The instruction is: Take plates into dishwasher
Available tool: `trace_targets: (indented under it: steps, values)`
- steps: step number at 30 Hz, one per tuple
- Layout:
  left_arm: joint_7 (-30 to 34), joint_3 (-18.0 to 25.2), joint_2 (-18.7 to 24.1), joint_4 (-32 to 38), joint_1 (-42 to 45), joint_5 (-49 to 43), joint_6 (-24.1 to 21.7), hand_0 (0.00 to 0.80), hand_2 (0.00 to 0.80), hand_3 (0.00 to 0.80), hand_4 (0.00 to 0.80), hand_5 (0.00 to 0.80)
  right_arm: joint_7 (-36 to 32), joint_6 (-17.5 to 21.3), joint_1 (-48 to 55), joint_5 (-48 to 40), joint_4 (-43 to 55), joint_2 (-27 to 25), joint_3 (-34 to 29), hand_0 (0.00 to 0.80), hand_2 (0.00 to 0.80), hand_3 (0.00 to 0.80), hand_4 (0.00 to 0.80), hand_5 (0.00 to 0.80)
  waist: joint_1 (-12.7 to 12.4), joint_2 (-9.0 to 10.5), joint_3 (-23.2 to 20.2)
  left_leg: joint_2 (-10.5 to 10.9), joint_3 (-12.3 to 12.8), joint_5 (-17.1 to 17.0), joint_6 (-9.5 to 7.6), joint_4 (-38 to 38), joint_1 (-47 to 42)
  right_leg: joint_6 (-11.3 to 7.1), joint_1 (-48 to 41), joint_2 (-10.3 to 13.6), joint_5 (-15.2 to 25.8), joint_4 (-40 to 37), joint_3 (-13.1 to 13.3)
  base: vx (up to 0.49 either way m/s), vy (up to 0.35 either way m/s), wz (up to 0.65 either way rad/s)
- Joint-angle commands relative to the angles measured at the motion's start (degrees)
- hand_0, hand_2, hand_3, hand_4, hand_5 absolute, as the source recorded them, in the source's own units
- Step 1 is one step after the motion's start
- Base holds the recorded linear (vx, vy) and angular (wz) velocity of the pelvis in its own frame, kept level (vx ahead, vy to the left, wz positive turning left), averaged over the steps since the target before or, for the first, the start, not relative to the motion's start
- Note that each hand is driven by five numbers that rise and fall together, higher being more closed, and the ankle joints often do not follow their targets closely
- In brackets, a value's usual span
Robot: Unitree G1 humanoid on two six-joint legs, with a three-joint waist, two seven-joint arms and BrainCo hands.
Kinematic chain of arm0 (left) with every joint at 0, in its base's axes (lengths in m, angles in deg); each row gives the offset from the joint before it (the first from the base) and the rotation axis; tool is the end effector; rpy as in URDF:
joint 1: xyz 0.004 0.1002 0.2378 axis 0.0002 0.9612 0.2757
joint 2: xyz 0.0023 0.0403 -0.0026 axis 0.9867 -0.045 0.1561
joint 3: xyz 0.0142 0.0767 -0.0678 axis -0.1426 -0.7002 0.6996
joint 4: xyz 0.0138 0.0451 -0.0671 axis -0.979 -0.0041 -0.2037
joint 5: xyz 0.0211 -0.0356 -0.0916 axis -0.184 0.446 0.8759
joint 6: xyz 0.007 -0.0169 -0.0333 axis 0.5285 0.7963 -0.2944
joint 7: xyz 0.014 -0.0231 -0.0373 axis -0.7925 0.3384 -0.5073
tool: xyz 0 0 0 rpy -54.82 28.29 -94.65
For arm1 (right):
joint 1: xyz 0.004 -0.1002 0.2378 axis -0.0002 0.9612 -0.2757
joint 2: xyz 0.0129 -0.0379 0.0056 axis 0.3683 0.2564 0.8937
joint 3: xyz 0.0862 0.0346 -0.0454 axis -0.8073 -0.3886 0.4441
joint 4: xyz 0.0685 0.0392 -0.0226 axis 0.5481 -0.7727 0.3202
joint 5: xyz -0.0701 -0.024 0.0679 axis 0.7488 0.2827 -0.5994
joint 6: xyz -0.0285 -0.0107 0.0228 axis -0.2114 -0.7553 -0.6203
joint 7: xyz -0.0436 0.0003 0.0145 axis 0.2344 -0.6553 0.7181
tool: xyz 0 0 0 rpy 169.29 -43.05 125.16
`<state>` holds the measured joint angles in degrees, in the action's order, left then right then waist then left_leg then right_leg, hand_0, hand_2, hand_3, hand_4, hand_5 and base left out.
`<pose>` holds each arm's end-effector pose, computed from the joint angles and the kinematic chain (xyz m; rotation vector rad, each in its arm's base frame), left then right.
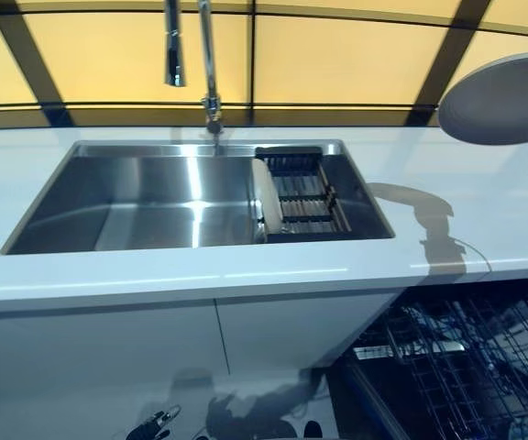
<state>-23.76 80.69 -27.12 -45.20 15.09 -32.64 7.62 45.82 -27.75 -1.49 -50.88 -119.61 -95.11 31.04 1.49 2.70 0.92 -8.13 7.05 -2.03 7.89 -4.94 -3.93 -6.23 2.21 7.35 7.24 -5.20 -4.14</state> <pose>0.0538 0.2496 -0.1085 -0.2597 1.1107 0.2104 0.2607 -0.3656 0.3277 -1.8577 0.1947 -0.4508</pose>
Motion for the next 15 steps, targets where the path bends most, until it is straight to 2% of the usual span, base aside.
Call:
trace_targets:
  steps: [1,9,15]
  values:
    - [-0.75,0.41,2.21,-3.05,-3.44,-2.44,-1.72,0.0,0.0,0.0,0.0,0.0,-4.69,-3.69,-5.09,-5.39,-2.31,-3.04,-2.16,0.8,0.8,0.8,0.8,0.8,1.08,4.07,-0.43,-0.61,1.11,1.72,-1.53,-0.06,-2.22,-3.56,-4.74,2.02,-2.03,0.2,0.08,0.008,0.001,-0.22]
    - [-1.57,0.41,1.82,-3.78,-4.21,-3.35,-1.24,0.0,0.0,0.0,0.0,0.0,-10.76,-5.77,-4.73,-8.21,-3.24,-7.09,-3.63,0.8,0.8,0.8,0.8,0.8,4.97,4.91,-0.61,-1.48,4.3,1.87,-1.5,-0.06,-3.85,-3.31,-4.33,1.01,-1.3,0.2,3.5,0.011,-0.003,-0.22]
    - [-2.22,1.05,1.9,-4.1,-5.03,-3.8,-0.16,0.0,0.0,0.0,0.0,0.0,-15.94,-6.77,0.7,-7.39,-2.37,-10.63,-7.38,0.8,0.8,0.8,0.8,0.8,8.03,5.12,-0.67,-2.26,6.81,2.13,-1.48,-0.06,-4.72,-3.75,-3.21,0.34,-0.58,0.2,6.15,0.014,-0.029,-0.2]
